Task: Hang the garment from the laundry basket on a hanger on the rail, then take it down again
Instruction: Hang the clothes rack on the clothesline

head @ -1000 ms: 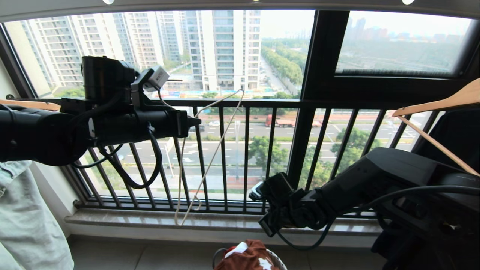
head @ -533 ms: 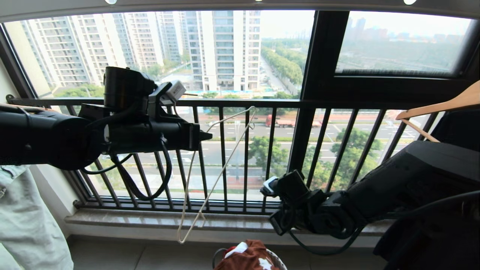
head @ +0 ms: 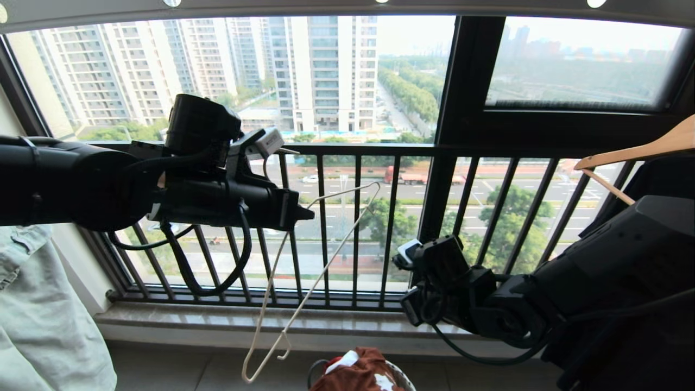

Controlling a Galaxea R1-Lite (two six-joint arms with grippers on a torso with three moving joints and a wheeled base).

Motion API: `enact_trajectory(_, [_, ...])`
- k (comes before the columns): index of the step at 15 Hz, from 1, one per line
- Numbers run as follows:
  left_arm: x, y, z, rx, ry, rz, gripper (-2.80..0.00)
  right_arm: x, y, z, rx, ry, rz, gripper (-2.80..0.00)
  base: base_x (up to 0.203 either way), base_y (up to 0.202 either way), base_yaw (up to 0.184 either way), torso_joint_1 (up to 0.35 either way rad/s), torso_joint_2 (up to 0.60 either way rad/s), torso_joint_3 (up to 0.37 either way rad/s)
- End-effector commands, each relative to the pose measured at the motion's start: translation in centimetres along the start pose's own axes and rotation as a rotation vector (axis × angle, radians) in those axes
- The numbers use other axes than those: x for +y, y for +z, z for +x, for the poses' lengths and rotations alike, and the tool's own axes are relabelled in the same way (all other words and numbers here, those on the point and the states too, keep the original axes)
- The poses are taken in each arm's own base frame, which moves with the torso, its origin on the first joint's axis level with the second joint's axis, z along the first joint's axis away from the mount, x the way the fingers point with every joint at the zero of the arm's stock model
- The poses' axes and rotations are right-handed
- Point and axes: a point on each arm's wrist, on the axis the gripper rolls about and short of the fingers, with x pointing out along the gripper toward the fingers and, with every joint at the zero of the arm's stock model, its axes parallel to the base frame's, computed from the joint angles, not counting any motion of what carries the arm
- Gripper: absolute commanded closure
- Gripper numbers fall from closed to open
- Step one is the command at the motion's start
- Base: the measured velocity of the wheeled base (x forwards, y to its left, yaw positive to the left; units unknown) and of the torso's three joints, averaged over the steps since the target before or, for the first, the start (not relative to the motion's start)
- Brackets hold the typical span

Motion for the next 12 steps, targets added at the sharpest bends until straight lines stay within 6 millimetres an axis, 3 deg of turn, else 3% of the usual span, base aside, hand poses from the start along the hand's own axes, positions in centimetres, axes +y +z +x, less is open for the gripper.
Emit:
enact_trajectory(1, [-0.3,0.0,0.0,0.003,-0.009,0.002,0.0,0.2,-0.3,0.3,0.008,0.002,-0.005,0.0,0.0,0.0,0.0,0.0,0.0,0.0])
enact_trajectory(5, [-0.9,0.0,-1.2,0.026,-0.029,-0.003,0.0,0.8,-0.9,0.8,0.03,0.01,-0.017,0.0,0.0,0.0,0.0,0.0,0.0,0.0])
enact_trajectory(7, [-1.7,0.1,-2.4,0.088,-0.133,-0.025,0.0,0.8,-1.0,1.0,0.038,0.011,-0.019,0.0,0.0,0.0,0.0,0.0,0.0,0.0])
enact_trajectory(12, [-2.2,0.0,-2.5,0.116,-0.18,-0.031,0.0,0.9,-1.2,1.2,0.043,0.011,-0.021,0.0,0.0,0.0,0.0,0.0,0.0,0.0])
